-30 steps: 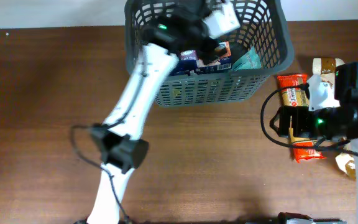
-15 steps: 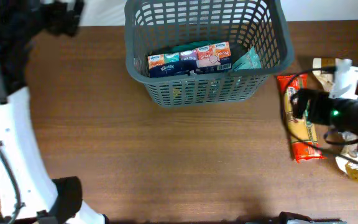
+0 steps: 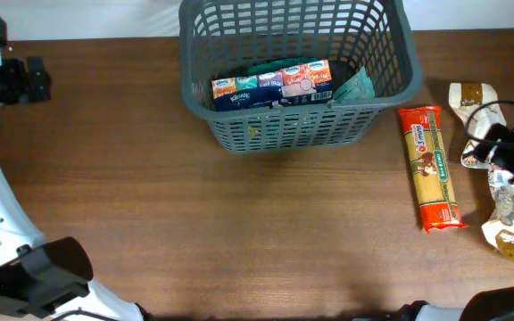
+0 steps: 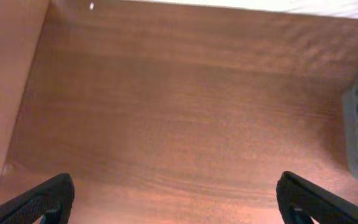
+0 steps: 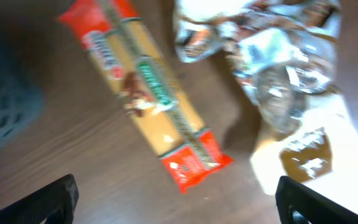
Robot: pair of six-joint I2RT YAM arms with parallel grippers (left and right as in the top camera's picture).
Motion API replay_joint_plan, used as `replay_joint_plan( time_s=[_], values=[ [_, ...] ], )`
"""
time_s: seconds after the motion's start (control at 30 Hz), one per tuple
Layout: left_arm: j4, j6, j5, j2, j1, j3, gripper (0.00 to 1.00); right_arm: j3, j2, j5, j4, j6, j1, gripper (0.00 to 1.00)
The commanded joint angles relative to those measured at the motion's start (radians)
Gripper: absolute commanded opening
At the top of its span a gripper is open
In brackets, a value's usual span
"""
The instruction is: Pack container
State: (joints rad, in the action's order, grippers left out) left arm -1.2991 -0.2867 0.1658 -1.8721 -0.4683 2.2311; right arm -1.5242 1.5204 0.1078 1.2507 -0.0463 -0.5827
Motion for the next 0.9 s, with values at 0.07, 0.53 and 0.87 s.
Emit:
replay_joint_plan(
  time_s=[0.07, 0.53, 0.87],
  values=[
    [-0.025, 0.018, 0.002, 0.015, -0.009, -0.026, 0.99, -0.014, 0.043, -0.076, 0.008, -0.018, -0.073, 0.89],
    [-0.026, 0.017, 0.002, 0.015, -0.008, -0.026, 0.99, 0.002, 0.262, -0.367, -0.029, 0.002, -0.014, 0.89],
    [-0.026, 0.017, 0.002, 0.015, -0.008, -0.026, 0.99, 0.033, 0.430, -0.382, -0.092, 0.068, -0.013, 0.88]
  ],
)
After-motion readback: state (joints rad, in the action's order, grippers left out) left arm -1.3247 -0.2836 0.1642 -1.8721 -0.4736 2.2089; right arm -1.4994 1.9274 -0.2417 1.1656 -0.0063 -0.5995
